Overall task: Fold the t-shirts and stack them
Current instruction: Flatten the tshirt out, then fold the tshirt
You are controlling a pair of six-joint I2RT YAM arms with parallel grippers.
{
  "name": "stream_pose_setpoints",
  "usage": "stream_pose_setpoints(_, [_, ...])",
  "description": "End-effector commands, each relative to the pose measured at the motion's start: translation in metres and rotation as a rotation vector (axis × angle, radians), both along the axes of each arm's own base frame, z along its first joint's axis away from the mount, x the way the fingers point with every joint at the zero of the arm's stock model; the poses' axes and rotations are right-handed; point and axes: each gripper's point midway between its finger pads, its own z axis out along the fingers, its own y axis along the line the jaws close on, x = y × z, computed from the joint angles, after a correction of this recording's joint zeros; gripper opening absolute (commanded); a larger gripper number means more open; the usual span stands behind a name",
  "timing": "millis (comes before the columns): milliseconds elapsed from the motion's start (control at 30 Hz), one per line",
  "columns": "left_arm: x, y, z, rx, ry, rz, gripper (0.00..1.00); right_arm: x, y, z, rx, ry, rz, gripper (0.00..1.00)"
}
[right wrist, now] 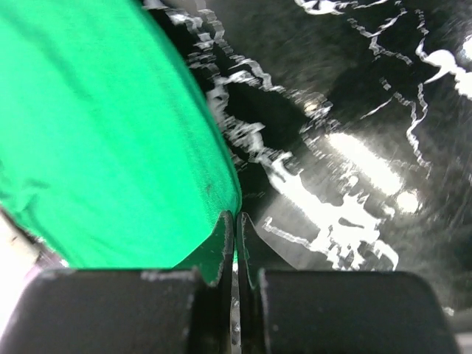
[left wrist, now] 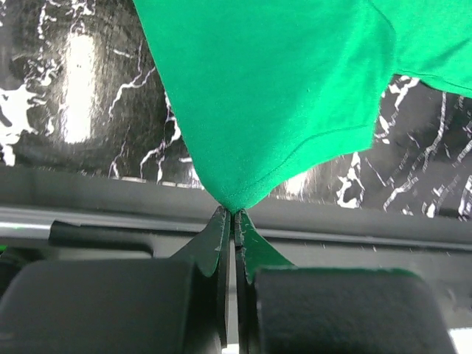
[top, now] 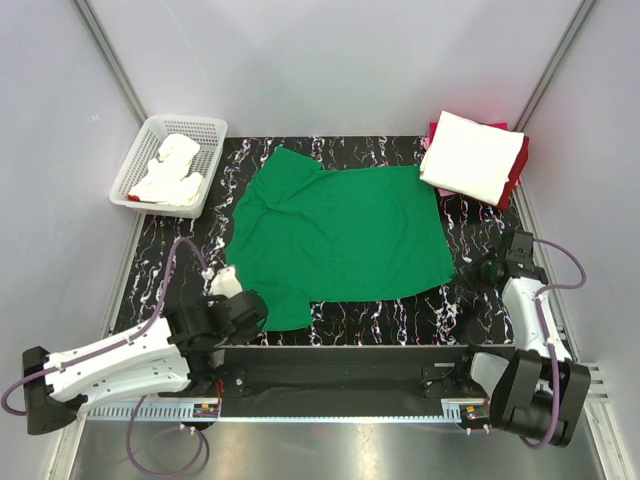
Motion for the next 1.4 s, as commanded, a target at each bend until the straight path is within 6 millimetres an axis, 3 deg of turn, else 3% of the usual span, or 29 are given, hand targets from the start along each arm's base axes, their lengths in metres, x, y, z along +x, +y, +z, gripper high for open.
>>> stream_pose_setpoints(0, [-0.009,0.005,0.017,-0.021,0.023,-0.011,0.0,-0.01,0.007,0.028,0.02,0.004,0.026,0.0])
stream_pose_setpoints(167, [-0.018,0.009,0.032,-0.042,0.043,-0.042,0.0,-0.033,0.017,0.044,0.034,-0.017,0.027,0.0])
stream_pose_setpoints(433, [-0.025,0.012,0.08,-0.089,0.021,-0.085,0.0,-0.062,0.024,0.073,0.011,-0.062,0.042,0.0])
stream_pose_setpoints(633, [-0.016,-0.001,0.1,-0.063,-0.011,-0.154,0.0,-0.059,0.024,0.075,0.007,-0.077,0.047,0.0])
stream_pose_setpoints(667, [-0.01,-0.003,0.108,-0.058,-0.036,-0.156,0.07,-0.057,0.024,0.073,0.01,-0.077,0.051,0.0])
stream_pose_setpoints(733, [-0.002,-0.019,0.113,-0.037,-0.057,-0.251,0.11,-0.048,0.024,0.07,0.024,-0.074,0.06,0.0])
stream_pose_setpoints(767, [0.007,-0.02,0.121,-0.019,-0.076,-0.273,0.11,-0.044,0.024,0.07,0.027,-0.081,0.062,0.0])
stream_pose_setpoints(933, [0.049,-0.028,0.119,0.036,-0.052,-0.322,0.08,-0.019,0.019,0.064,0.044,-0.073,0.068,0.0])
stream_pose_setpoints(1067, [0.094,-0.016,0.124,0.105,-0.065,-0.333,0.06,-0.001,0.015,0.058,0.054,-0.061,0.061,0.0])
stream_pose_setpoints(1167, [0.122,-0.016,0.113,0.138,-0.01,-0.356,0.01,0.012,0.011,0.055,0.058,-0.052,0.055,0.0])
stream_pose_setpoints(1367, [0.167,-0.004,0.106,0.173,0.013,-0.336,0.0,0.031,0.005,0.041,0.058,-0.025,0.056,0.0])
